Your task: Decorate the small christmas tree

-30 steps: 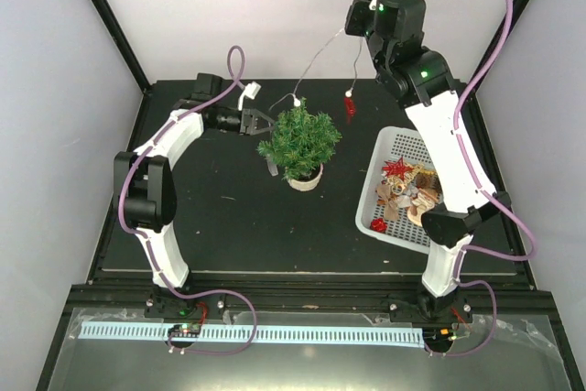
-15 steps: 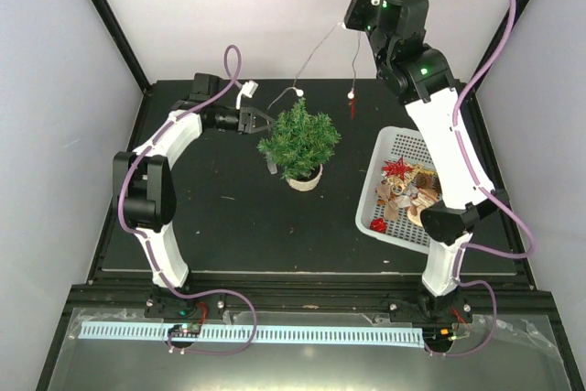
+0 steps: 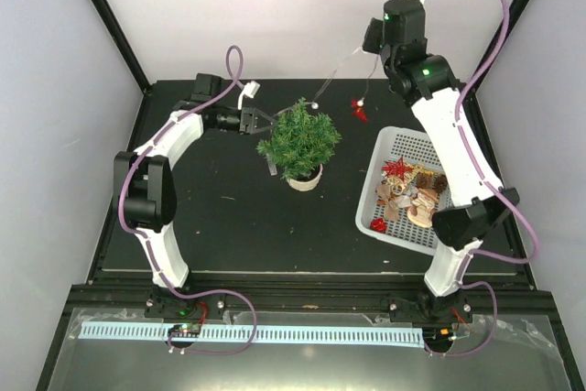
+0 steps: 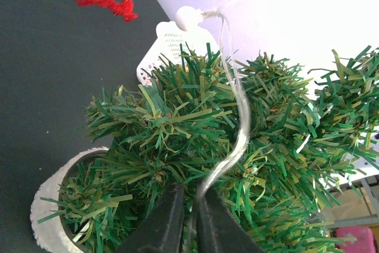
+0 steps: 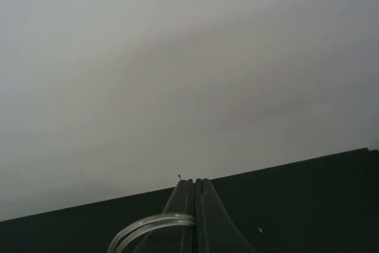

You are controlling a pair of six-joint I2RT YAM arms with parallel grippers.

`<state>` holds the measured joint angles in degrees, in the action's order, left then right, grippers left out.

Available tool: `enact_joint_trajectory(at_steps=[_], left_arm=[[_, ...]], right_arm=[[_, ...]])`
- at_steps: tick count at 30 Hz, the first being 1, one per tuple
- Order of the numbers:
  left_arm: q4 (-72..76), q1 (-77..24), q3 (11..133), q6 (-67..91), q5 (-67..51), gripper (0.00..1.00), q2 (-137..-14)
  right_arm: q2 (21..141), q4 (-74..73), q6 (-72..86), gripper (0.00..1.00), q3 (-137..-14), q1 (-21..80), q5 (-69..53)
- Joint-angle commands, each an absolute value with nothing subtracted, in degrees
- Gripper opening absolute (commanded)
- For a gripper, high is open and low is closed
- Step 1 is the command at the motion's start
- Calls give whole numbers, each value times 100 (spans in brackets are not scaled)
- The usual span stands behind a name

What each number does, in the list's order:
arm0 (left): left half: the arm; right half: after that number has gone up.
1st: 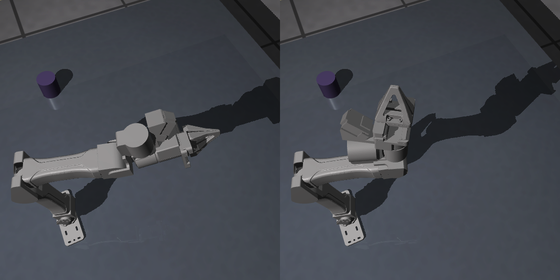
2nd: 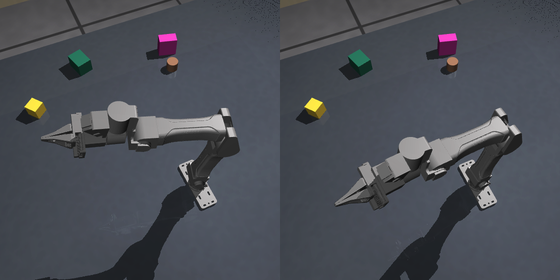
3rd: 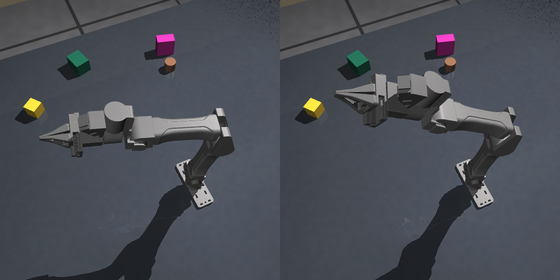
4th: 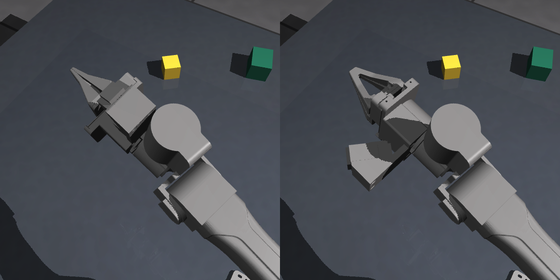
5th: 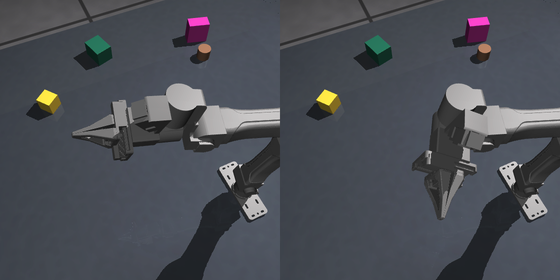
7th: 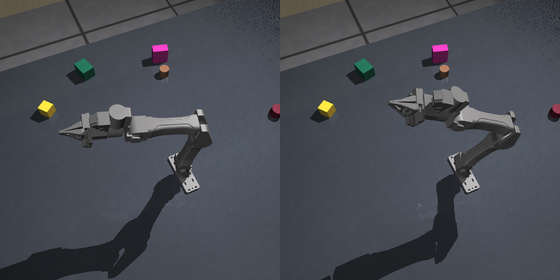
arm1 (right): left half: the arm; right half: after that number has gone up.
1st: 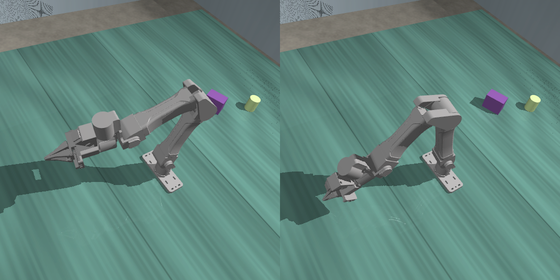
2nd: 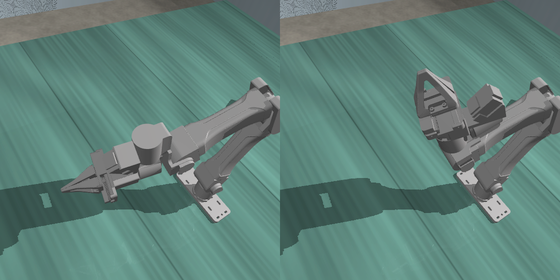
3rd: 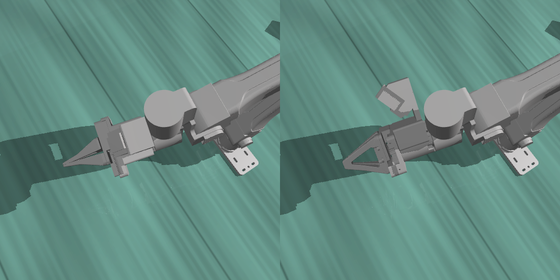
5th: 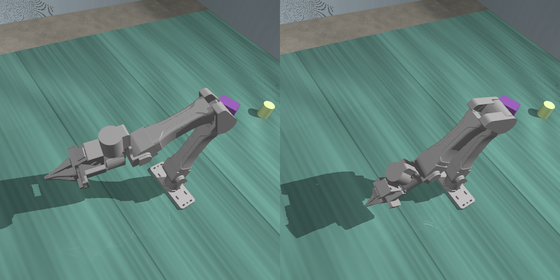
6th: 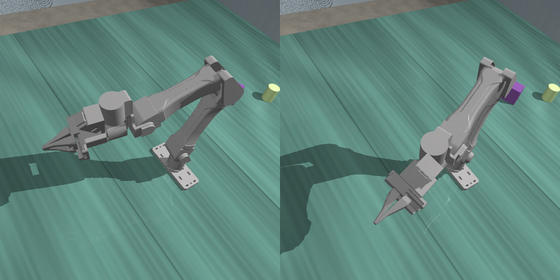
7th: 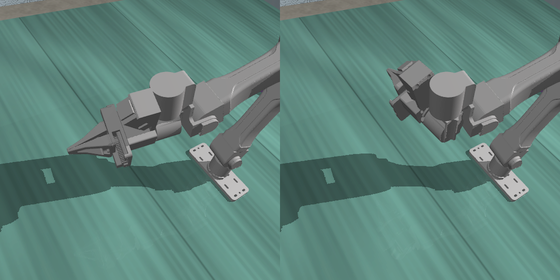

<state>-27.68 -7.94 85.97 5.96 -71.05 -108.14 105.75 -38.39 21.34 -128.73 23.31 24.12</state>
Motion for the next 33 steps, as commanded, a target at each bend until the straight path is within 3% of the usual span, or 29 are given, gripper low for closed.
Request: enact_joint_trajectory(at_steps=[1,11,33], left_arm=[[-2862,-826,8685,451,-7234,12,-10834],[-3333,-818,8914,76,-7073,43,-10813],[-4057,-679,9239,-511,-6599,46,-10578]], right_arm=[[9640,-3501,2033,1,-12392,2347,2707],[8907,-3608,1785,1,-11970,2355,2800],[7989,-4009,1737,1,-9974,2369,3589]])
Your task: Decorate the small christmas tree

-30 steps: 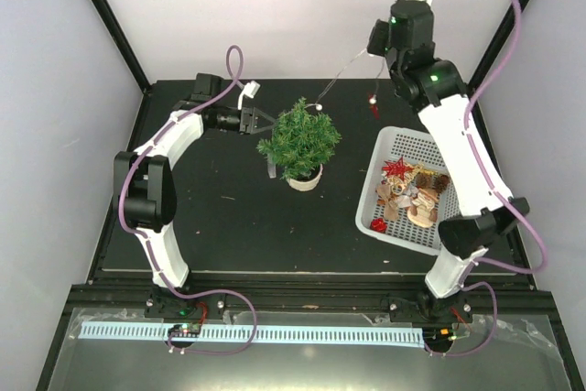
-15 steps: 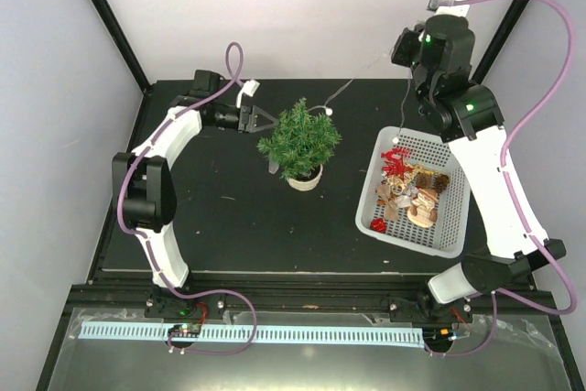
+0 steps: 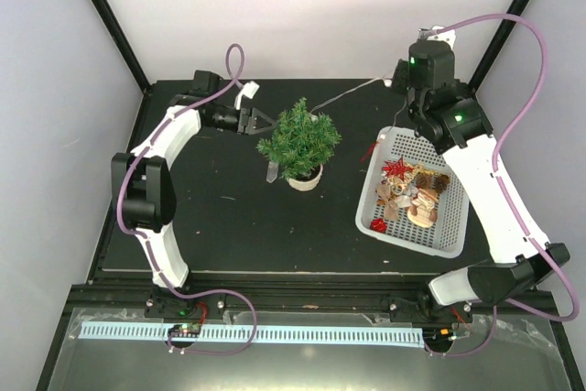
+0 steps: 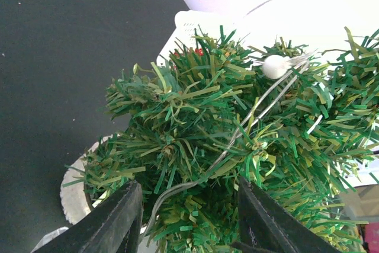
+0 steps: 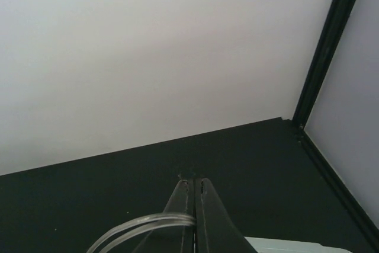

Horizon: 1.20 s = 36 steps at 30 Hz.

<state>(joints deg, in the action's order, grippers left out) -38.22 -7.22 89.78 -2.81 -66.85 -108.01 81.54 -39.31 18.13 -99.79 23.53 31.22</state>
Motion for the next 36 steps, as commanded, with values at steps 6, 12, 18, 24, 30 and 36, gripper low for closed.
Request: enact_joint_trajectory(at_steps=[6,12,18,24,30,36], left_arm=[[-4835,-625,9683,-1080,-6390,46,-10579],[-5442,-572,10188,-1453,-6186,46,-10504],[-5474,-558,10238,-1510,-6038,46,-10253],[-5484,-559,10249,-1537,-5936,46,-10153],[-5549,-556,10248,-1577,-5796,46,-10102],[-5545,-558,10112,-1710,-5589,46,-9853]], right_arm=[[7800,-4359,1861,1,-9601,2403,3505],[7712,-4571,1829,1,-9023,2571,3774],[7551,-4880,1909,1,-8562,2882,4022],[7465,-5364,2102,1,-8089,3224,4363],[7475,-5725,2279,1,-7952,3714,4077],[7734,-6385,2556,1,-8176,5046,4306]])
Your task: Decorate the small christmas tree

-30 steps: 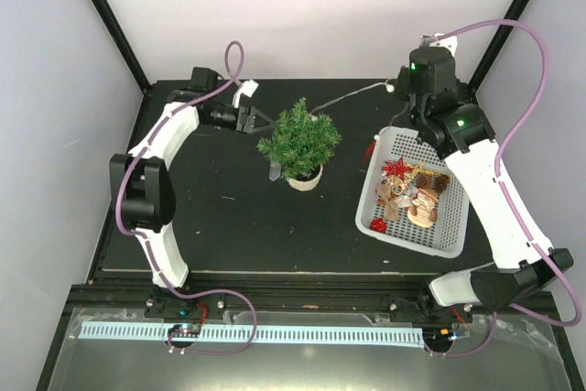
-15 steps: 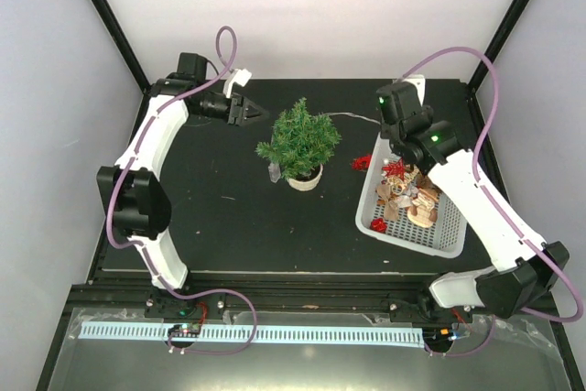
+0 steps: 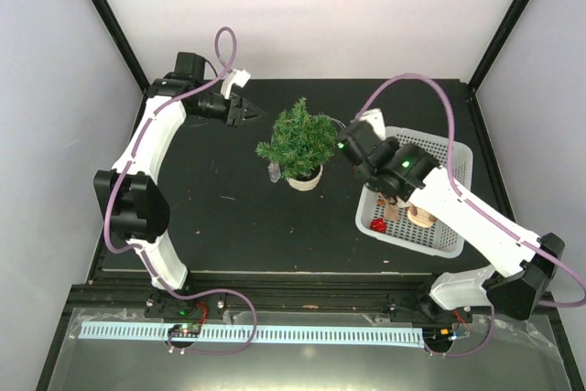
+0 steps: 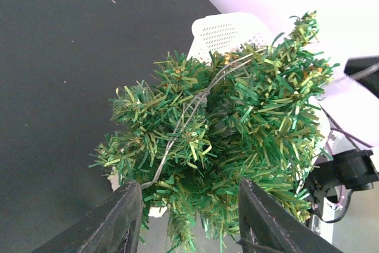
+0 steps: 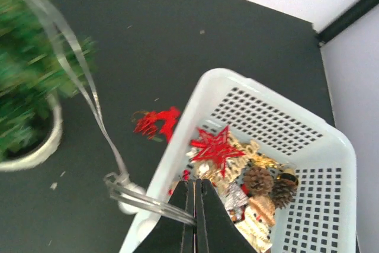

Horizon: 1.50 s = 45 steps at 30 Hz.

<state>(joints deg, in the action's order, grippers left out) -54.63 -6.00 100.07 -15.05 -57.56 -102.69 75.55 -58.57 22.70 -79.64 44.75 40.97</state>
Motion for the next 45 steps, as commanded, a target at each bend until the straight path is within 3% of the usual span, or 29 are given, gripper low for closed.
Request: enact_joint_trajectory(at_steps=[1,7,20,27,37,39,45], left_arm=[[-5527,-556,10062,-1739,-5577,46,-9800],[-5469,-581,9680,-2010,-5608,46,-9351],[-5134,-853,8489,-2462,-5849,44,-8450],[-5748,-854,8378,-3452,-6870,26,-8345],[-6955,-845,8226,-4854,-6707,5,-8730],[-6793,-815,8046,-4776,-6440,7,-8667],[-5124,-747,7132,-3844,-5372,38,-8018]], right_arm=[[7822,-6462,2573,1,-8257,5255,4296],[8422,-6771,2506,1,-9039,6076,4059],[9451,-6319,1633,1,-10682,6177,2369],[9456,-5916,1497,1,-10907,6177,1782],[10307,-6217,1448,1,-12092,6129,1795],[10412,-6260,1445,1,-12237,6097,1799],[10524,-6244,1467,1,-12336,6007,1736]])
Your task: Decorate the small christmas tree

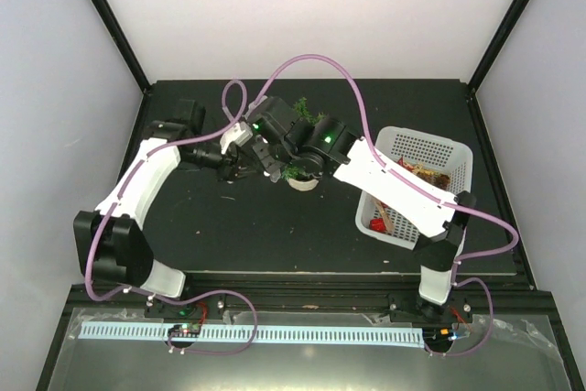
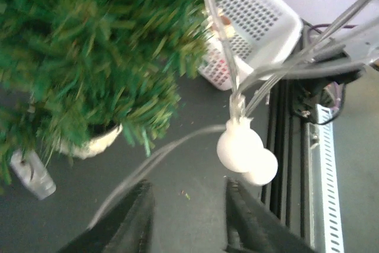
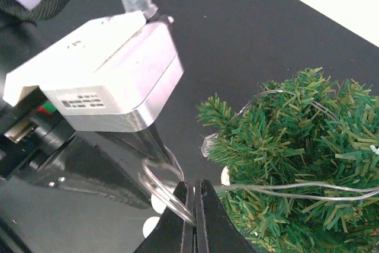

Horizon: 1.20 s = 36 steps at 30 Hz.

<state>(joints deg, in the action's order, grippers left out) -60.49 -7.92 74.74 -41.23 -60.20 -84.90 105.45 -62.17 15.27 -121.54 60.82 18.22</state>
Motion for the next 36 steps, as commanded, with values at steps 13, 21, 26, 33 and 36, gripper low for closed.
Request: enact_joint_trajectory(at_steps=[13,21,26,33,36], left_arm=[[-4738,-1010,6566,-3873,-5904,53,-8138],[-3074,-1090,5802,-2873,-6175,54,-7820],[-2736,-1240,5700,-2699,-6269,50,-7805],[-2599,-1456,5798,-2599,-6264,14,-7964],[-2765,-1526,5892,-2731,-6275,2,-7985]], right_arm=[[10582,-6157,1615,1,-12627,5843,1409],[10558,-6134,1687,1,-12729,5801,1282],[10547,-6080,1696,1,-12729,5782,1172],[10535,-5981,1720,1,-12727,5774,984],[10506,-5949,1739,1,-12659,5759,967]])
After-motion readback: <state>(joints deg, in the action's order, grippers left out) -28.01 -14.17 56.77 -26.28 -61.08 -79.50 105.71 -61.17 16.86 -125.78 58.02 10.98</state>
